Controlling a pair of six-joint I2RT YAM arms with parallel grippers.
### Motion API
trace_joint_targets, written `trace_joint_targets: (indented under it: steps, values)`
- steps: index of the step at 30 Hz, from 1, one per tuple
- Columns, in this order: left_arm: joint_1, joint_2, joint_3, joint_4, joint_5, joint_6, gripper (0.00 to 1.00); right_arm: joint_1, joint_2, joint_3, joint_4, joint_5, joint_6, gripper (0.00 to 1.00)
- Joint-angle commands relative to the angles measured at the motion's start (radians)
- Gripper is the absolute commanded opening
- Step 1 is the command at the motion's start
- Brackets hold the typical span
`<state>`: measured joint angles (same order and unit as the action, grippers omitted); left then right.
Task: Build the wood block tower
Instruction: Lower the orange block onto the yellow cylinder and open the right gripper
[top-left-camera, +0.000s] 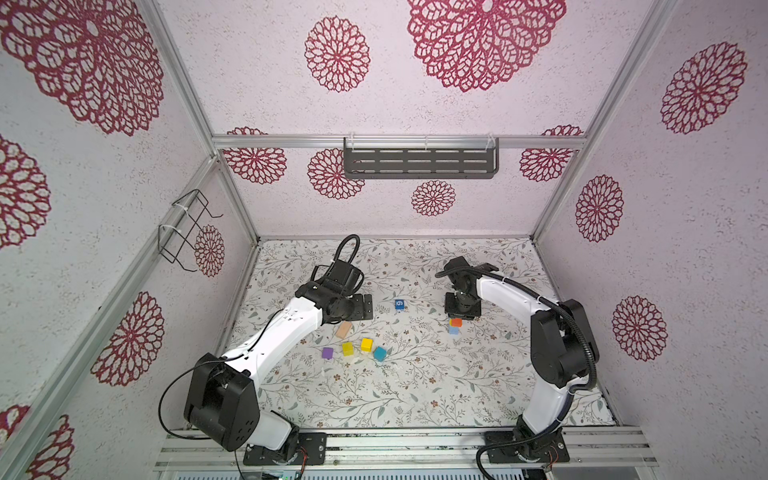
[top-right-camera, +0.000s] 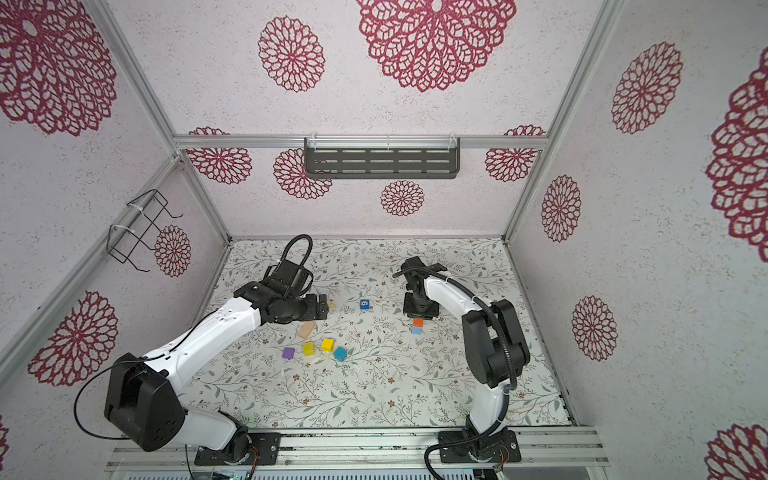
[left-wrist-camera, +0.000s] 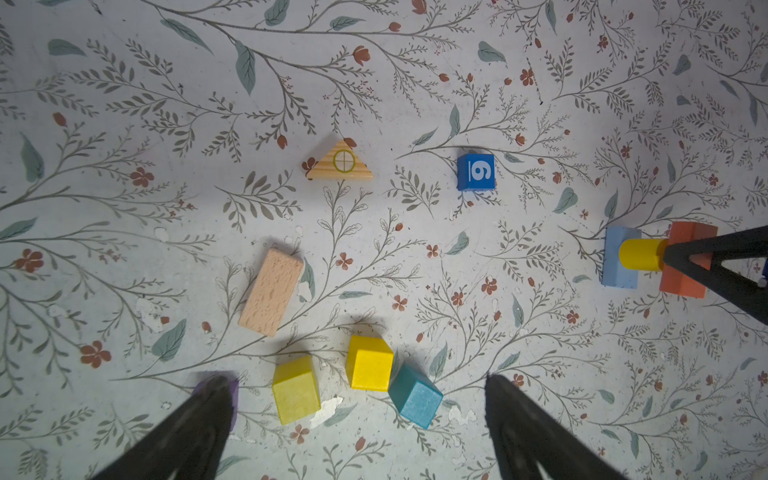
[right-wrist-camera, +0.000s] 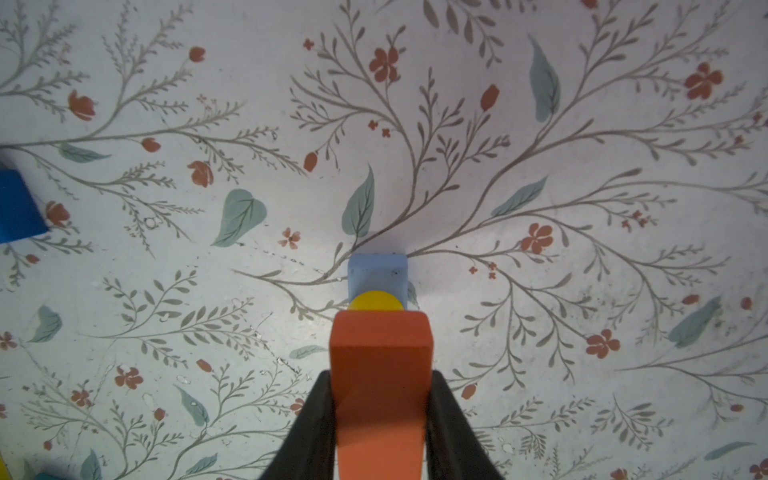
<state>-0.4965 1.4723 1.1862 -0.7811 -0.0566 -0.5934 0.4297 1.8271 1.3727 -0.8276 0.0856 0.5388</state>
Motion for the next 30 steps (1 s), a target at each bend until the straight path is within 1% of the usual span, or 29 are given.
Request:
trace_joint_targets:
  steps: [1,10,22,30]
  values:
    - [-0.002,0.008,0.000,0.011,0.003,0.006,0.97,-0.006,0.003,0.034,-0.013,0.011,-0.013,0.32]
    - [-0.001,0.010,0.001,0.012,0.005,0.006,0.97,-0.006,0.008,0.032,-0.007,0.006,-0.013,0.34]
    - [-0.001,0.011,0.001,0.011,0.006,0.006,0.97,-0.006,0.011,0.036,-0.014,0.015,-0.019,0.43]
    - [-0.001,0.011,0.003,0.011,0.007,0.006,0.97,-0.005,0.011,0.042,-0.016,0.011,-0.020,0.45]
